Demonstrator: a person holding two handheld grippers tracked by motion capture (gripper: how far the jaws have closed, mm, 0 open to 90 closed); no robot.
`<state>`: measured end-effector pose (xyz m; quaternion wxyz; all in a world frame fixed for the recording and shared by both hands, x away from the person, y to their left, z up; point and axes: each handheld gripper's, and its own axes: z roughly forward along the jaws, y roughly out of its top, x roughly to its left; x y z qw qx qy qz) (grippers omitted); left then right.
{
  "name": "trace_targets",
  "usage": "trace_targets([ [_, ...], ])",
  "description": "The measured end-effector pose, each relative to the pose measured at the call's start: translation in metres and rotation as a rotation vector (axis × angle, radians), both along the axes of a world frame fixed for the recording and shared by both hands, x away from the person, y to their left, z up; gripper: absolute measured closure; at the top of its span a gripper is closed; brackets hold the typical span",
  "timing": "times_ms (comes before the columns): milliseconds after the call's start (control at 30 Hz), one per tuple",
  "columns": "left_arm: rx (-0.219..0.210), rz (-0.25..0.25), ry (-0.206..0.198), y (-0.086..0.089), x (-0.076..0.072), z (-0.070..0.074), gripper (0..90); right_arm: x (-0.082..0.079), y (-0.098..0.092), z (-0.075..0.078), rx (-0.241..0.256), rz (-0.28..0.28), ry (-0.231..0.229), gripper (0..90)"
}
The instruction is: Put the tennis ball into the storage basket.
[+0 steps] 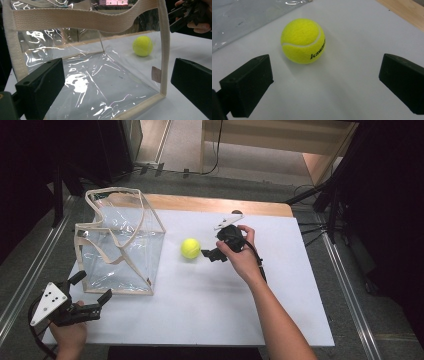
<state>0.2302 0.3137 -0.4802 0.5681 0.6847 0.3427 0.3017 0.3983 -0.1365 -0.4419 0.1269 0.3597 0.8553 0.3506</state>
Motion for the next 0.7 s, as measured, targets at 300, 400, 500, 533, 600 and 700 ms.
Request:
trace_targets([
  [300,-0.002,-0.002,0.001,0.0,0.0,0.0,0.0,0.01,0.015,0.0,-0.019,0.025,0.039,0.0],
  [400,-0.001,-0.002,0.001,0.001,0.0,0.0,0.0,0.012,0.02,0.0,-0.02,0.039,0.049,0.0],
  [500,-0.003,-0.001,0.0,0.001,0.0,0.0,0.0,0.015,0.026,0.001,-0.033,0.06,0.055,0.0],
  [533,-0.003,-0.001,0.0,0.001,0.0,0.0,0.0,0.015,0.029,0.001,-0.035,0.058,0.062,0.0],
  [600,-0.003,-0.001,-0.001,0.001,0.0,0.0,0.0,0.016,0.03,0.0,-0.035,0.068,0.054,0.0],
  [700,-0.007,0.0,-0.001,0.001,0.0,0.0,0.0,0.018,0.038,0.0,-0.053,0.064,0.062,0.0],
])
